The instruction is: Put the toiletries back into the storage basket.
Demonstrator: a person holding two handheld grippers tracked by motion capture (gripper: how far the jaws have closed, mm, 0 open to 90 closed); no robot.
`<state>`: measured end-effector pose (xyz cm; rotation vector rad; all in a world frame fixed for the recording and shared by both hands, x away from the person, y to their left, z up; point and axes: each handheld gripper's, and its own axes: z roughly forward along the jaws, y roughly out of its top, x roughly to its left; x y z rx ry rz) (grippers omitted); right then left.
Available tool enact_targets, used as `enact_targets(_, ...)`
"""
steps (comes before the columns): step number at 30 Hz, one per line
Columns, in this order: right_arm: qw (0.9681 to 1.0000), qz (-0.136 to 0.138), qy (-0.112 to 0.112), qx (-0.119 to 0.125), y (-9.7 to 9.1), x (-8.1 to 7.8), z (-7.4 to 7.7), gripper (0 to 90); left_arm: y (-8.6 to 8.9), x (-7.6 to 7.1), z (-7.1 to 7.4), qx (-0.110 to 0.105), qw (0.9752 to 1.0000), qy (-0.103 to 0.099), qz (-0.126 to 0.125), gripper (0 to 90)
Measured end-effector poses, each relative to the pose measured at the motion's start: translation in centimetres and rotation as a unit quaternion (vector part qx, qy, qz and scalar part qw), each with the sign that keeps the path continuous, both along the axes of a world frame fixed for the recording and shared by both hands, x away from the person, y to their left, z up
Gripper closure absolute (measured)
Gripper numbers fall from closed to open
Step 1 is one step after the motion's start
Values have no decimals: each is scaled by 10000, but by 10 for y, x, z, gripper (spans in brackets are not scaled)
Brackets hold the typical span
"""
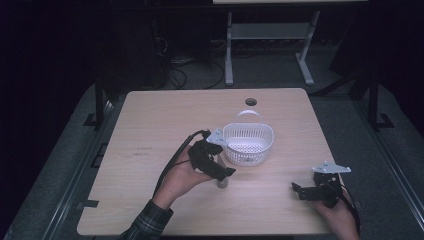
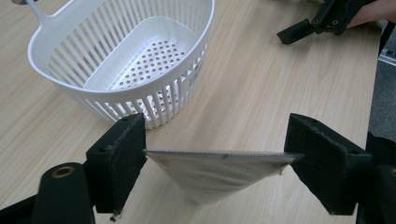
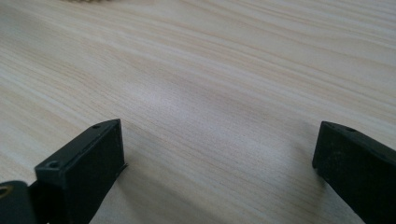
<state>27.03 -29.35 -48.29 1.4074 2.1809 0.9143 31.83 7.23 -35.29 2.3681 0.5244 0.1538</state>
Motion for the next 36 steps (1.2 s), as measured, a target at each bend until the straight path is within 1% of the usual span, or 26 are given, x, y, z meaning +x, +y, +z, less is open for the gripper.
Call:
enact_targets(1,10000,0,0,-1,0,0,0,16,0,0,0,52,10000,-11,-38,242)
enact_targets(6,10000,0,0,-1,0,0,0,16,0,1,0,54,10000,-3,-57,286)
enact_targets(15,10000,1,2,0,0,0,0,16,0,0,1,59,10000,-25,-38,293)
enact_targets(27,10000,-1,1,1,0,0,0,16,1,0,2,14,10000,59,-14,296)
enact_targets(34,10000,-3,-5,2,0,0,0,16,3,1,7,-25,10000,65,17,297)
enact_targets(36,10000,-2,-9,-1,0,0,0,16,3,1,9,-23,10000,39,-9,297)
